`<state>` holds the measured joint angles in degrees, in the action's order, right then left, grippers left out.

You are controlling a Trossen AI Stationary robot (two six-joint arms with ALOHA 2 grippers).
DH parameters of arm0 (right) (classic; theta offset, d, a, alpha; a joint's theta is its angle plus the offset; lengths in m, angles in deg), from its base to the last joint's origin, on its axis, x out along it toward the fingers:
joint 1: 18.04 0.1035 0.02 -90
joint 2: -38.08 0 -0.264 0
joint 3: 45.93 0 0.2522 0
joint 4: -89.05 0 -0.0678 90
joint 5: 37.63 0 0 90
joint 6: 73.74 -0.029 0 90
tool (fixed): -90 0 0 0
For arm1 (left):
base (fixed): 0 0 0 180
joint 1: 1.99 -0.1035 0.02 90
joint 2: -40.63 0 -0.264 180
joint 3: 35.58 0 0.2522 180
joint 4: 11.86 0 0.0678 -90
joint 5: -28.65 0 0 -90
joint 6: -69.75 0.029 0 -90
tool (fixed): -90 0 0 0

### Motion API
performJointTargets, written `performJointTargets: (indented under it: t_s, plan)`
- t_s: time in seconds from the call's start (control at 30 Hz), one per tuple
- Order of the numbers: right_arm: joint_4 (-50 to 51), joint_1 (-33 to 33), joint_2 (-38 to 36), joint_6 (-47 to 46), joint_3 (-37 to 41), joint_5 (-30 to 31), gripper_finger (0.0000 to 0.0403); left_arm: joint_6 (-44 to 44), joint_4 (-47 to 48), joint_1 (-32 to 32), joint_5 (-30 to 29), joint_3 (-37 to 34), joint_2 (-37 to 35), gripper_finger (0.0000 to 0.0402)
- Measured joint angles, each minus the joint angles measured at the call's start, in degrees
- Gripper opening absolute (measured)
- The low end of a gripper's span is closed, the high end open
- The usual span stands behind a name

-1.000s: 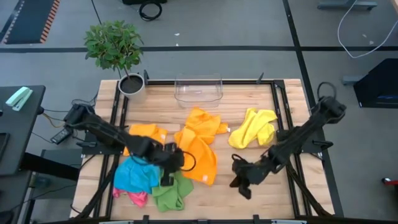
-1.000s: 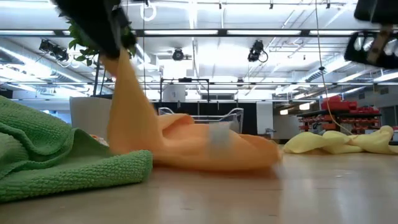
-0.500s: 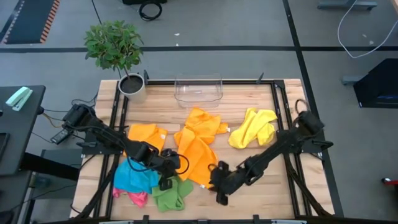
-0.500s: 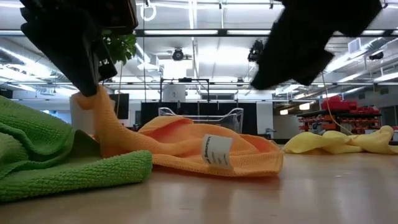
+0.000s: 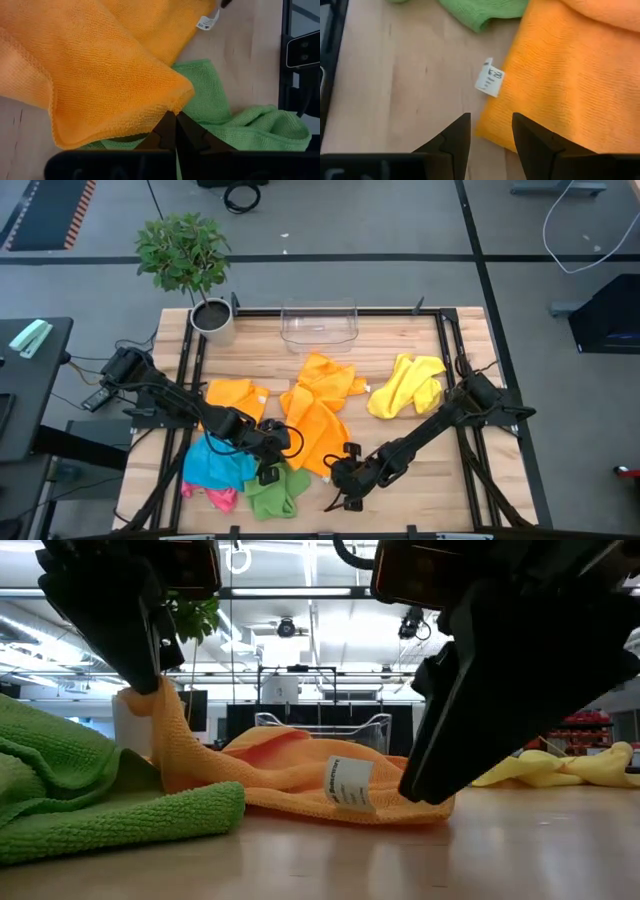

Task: Fold microfiber towels
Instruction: Fold the bottom orange towel on the table

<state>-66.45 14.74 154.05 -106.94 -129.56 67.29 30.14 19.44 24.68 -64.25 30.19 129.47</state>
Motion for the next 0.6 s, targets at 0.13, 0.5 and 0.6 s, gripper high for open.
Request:
performJointTargets:
  t_s: [0.13, 0.5, 0.6]
  plan:
    - [-1.45, -0.15, 2.31, 0.21, -0.23, -1.53, 0.0152, -0.24, 0.02, -0.22, -0.06, 0.0, 0.0, 0.0006]
    - [9.92, -0.01, -1.26, -5.36, 0.08, -5.25, 0.0015, -1.79, 0.0, -0.2, 0.2, 0.36, -0.37, 0.0007]
    - [17.42, 0.09, -6.86, -5.95, 0.42, -8.08, 0.0008, -0.98, 0.05, -0.2, 0.97, 2.83, -0.87, 0.0004]
